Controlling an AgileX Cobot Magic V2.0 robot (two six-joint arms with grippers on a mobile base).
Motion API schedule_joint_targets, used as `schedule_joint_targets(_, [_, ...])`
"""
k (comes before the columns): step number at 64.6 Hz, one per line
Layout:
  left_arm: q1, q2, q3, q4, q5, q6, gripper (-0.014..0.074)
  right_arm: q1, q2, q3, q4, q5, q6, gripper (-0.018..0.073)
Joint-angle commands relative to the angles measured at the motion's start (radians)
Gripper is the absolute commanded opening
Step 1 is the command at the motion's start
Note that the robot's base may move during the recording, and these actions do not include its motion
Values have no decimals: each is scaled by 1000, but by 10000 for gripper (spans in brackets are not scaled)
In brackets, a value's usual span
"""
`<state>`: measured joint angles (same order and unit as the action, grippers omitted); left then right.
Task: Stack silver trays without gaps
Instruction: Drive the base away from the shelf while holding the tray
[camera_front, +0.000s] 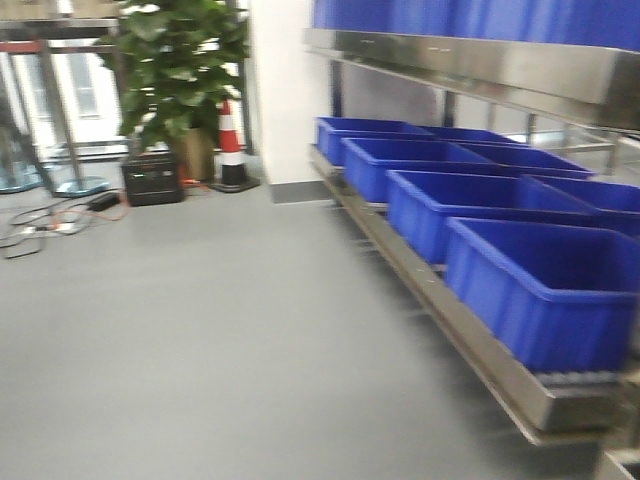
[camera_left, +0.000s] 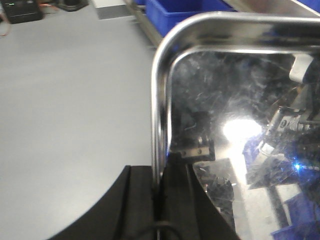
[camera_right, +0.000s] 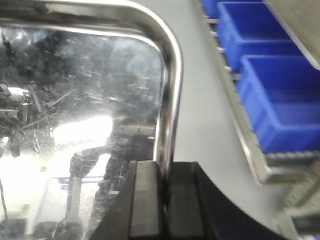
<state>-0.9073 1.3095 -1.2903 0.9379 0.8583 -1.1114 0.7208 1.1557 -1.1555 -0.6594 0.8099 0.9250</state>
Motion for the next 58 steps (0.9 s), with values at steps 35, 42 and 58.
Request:
schedule_joint_targets(35, [-15,-2,-10,-7,-115,0,-16,11,-2,-7,10,-168,-9,-77])
schedule_joint_targets(42, [-15,-2,-10,-7,-115,0,-16,11,-2,-7,10,-168,-9,-77])
schedule_joint_targets(58, [-15,-2,-10,-7,-115,0,-16,11,-2,-7,10,-168,-9,-77])
